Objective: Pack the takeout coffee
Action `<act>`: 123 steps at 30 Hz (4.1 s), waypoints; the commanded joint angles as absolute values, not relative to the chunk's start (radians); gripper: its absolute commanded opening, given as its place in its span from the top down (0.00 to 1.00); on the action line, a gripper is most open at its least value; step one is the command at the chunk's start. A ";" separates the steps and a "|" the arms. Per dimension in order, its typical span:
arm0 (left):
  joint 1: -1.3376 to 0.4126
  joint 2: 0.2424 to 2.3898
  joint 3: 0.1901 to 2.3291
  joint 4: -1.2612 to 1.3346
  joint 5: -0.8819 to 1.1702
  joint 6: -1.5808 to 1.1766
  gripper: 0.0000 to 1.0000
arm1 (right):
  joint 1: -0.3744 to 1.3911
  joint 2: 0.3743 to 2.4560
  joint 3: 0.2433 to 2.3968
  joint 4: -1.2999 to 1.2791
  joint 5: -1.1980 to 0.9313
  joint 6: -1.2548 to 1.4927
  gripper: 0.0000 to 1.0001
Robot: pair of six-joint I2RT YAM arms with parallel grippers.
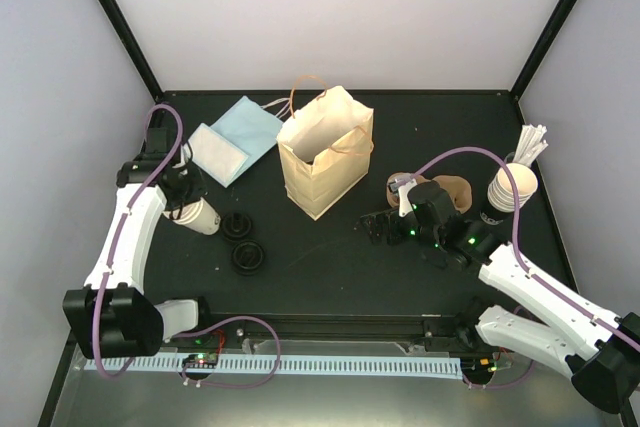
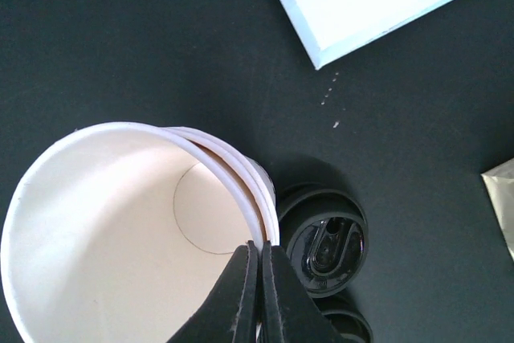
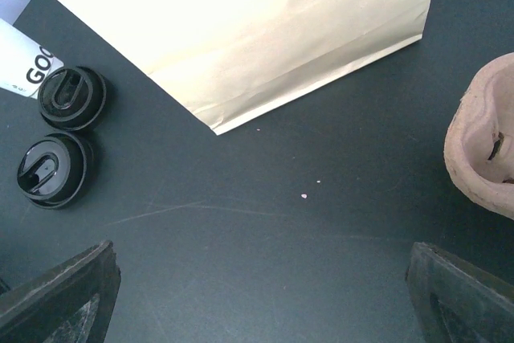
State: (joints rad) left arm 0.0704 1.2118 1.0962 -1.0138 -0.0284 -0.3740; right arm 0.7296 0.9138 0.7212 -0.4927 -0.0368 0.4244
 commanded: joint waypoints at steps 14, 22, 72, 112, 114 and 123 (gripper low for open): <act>0.048 1.159 1.132 -1.055 -0.239 -0.366 0.98 | 0.726 0.921 0.726 -0.473 -0.044 0.417 0.01; 0.009 1.075 1.223 -1.108 -0.254 -0.391 0.98 | 0.725 0.939 0.742 -0.481 -0.042 0.416 0.01; -0.079 1.215 1.230 -1.155 -0.140 -0.394 0.98 | 0.725 0.960 0.753 -0.471 -0.066 0.436 0.01; -0.180 0.894 1.375 -1.191 0.191 -0.367 0.98 | 0.726 0.969 0.794 -0.491 -0.020 0.413 0.01; -0.222 0.849 1.338 -1.175 0.245 -0.387 0.98 | 0.725 0.969 0.795 -0.494 -0.015 0.412 0.01; -0.564 0.745 1.089 -0.973 0.280 -0.513 0.98 | 0.725 0.978 0.777 -0.482 0.000 0.461 0.01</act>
